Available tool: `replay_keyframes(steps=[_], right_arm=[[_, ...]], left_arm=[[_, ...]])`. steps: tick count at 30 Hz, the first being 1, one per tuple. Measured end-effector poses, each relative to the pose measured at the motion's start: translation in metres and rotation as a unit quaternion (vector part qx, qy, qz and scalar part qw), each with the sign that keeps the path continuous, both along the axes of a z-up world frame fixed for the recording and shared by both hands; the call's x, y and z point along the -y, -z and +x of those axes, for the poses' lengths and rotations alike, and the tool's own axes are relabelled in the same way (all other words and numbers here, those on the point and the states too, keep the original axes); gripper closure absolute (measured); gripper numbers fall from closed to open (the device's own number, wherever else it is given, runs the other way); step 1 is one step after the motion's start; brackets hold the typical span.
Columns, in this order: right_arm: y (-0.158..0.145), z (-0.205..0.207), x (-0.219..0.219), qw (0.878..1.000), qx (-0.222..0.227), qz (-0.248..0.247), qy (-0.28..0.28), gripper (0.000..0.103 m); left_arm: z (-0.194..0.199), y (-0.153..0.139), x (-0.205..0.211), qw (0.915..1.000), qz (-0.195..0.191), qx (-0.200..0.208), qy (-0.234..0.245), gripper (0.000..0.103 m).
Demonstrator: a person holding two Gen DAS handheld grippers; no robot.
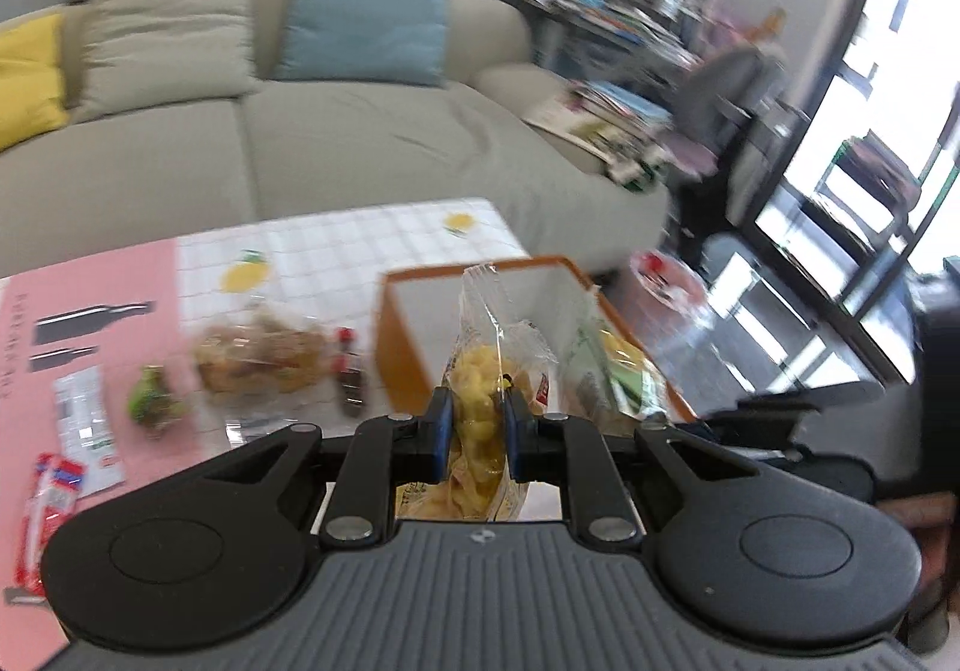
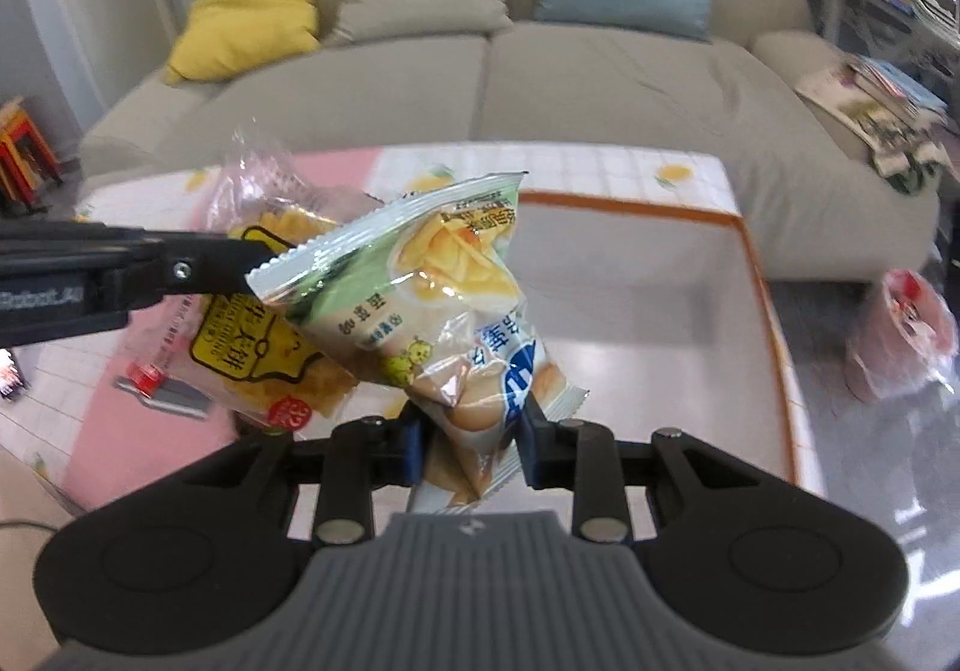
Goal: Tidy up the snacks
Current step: 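Carry both bags over the orange box and open both grippers to drop them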
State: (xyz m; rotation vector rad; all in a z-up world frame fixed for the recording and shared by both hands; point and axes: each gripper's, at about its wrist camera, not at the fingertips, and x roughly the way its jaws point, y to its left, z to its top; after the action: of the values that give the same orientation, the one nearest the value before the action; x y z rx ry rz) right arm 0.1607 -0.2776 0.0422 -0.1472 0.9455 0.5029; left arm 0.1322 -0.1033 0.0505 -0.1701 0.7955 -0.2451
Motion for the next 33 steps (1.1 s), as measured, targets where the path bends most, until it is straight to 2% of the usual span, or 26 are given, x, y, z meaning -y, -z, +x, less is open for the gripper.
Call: replay_keyframes(steps=[4,9,14,33], right_arm=[[0.014,0.018,0.028,0.999,-0.028,-0.031,0.013,0.075],[0.041,0.044,0.059,0.996,-0.08,-0.027,0.018,0.075],[0.064,0.056,0.076,0.993,-0.11,-0.05,0.006,0.075],[0.117,0.088,0.065,0.977,-0.178,-0.105,-0.044,0.074]], left_arm=[[0.016,0.014,0.032,0.9989,0.019,-0.019,0.039,0.084],[0.034,0.038,0.058,0.9951,0.035,-0.062,0.068,0.085],[0.046,0.058,0.072,0.9899,0.056,-0.095,0.089,0.085],[0.07,0.112,0.108,0.9699,0.106,-0.17,0.138,0.085]])
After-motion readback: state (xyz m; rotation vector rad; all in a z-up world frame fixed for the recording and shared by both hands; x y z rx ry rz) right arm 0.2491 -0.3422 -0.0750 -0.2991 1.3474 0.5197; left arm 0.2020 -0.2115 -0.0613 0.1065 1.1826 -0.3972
